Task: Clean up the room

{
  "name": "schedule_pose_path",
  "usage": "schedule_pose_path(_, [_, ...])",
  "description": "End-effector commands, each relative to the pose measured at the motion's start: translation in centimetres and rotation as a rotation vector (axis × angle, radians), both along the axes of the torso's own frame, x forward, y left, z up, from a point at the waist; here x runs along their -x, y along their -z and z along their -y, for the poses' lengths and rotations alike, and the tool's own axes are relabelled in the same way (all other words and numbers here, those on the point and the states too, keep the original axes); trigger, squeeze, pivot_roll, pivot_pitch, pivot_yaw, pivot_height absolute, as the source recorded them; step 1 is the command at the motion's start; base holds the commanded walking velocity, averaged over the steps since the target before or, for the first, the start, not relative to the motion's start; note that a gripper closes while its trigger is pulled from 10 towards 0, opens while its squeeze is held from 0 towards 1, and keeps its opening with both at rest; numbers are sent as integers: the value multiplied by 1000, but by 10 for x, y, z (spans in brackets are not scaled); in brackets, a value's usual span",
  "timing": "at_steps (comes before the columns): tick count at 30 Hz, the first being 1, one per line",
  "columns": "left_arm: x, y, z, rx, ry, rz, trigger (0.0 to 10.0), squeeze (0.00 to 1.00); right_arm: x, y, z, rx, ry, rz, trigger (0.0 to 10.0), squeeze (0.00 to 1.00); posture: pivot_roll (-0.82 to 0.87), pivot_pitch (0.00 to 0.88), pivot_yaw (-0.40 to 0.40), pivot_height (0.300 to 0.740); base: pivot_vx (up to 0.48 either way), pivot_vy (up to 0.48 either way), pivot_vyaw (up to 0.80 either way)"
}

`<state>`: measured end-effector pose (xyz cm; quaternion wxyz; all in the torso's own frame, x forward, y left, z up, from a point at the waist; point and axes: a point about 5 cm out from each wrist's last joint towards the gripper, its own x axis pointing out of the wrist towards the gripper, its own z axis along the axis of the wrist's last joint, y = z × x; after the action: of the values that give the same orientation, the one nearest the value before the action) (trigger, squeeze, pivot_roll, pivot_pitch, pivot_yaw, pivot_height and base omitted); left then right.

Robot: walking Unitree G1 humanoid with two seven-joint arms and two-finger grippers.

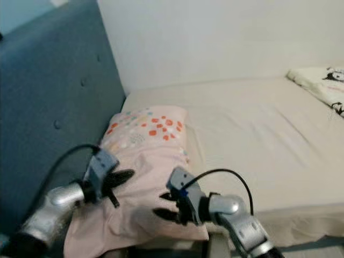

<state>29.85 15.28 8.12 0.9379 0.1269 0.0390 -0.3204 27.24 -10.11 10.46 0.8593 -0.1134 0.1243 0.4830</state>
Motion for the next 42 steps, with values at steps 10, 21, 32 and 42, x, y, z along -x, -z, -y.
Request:
schedule_pose_path(10, [-2, -15, -30, 395, -668, 23, 10000, 0, -27, 1, 19, -63, 535, 187, 10000, 0, -34, 0, 24, 612, 0, 0, 0])
schedule_pose_path(21, [2, -10, -32, 211, -788, 107, 10000, 0, -3, 29, 25, -66, 740, 229, 10000, 0, -31, 0, 16, 612, 0, 0, 0])
schedule_pose_path(32, [10, -17, -11, 250, -680, 190, 10000, 0, -4, 29, 34, -116, 795, 230, 10000, 0, -31, 0, 16, 631, 0, 0, 0])
schedule_pose_path(42, [14, -18, -5, 221, -636, 198, 10000, 0, -4, 31, 29, -123, 777, 230, 10000, 0, -28, 0, 4, 666, 0, 0, 0])
